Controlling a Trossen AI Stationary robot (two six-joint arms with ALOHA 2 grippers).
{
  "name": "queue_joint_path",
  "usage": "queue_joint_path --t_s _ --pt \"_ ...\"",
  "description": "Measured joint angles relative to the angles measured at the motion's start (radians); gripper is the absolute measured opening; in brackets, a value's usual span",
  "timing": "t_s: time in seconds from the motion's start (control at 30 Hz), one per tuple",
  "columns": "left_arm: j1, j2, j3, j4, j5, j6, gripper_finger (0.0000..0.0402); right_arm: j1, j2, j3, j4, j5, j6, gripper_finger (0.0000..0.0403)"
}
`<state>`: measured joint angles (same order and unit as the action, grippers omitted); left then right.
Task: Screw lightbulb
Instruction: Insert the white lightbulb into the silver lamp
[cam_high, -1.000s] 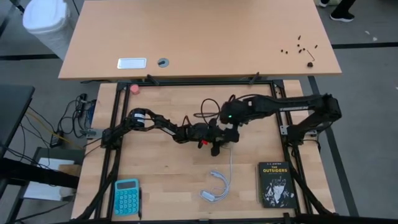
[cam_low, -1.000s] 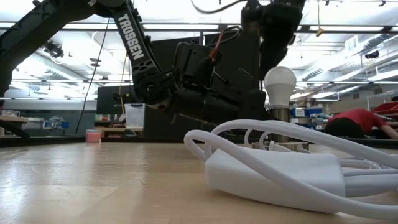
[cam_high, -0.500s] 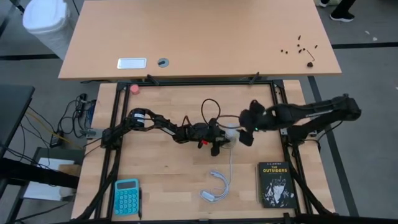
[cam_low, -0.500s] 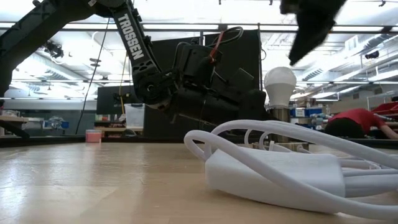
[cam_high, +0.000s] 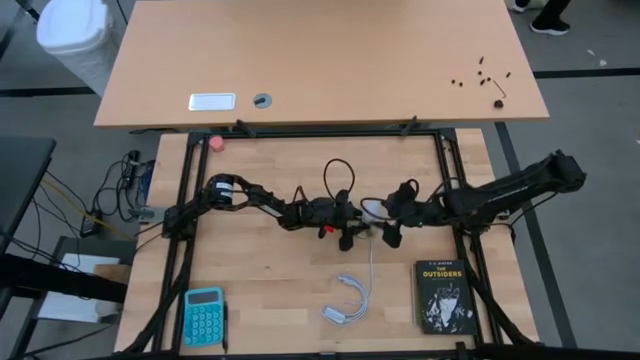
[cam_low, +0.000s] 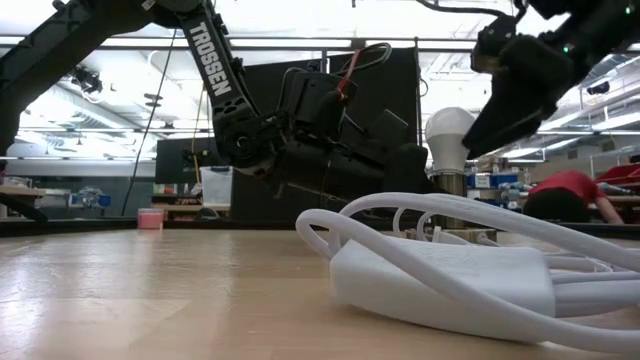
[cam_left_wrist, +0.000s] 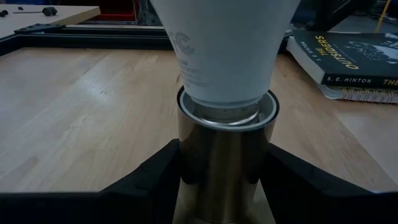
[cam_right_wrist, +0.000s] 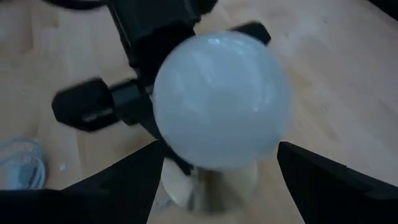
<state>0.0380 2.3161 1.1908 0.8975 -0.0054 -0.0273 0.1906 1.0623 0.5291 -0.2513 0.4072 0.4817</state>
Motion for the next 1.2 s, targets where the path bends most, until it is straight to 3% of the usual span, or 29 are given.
queue_joint_path --t_s 0.27,0.57,0.87,1.2 --pt "0.000 0.000 0.000 0.001 0.007 0.001 0.0204 -0.009 0.020 -0.124 0.300 0.015 -0.074 0.0325" --pt "0.000 0.000 0.000 0.002 0.010 0.015 0.0204 -0.031 0.147 -0.199 0.648 0.017 -0.174 0.0325" --pt "0.000 0.000 0.000 0.005 0.010 0.015 0.0204 -0.035 0.180 -0.202 0.670 0.018 -0.190 0.0299" --pt "0.000 0.000 0.000 0.003 0.010 0.015 0.0204 -0.035 0.179 -0.202 0.654 0.018 -0.197 0.0220"
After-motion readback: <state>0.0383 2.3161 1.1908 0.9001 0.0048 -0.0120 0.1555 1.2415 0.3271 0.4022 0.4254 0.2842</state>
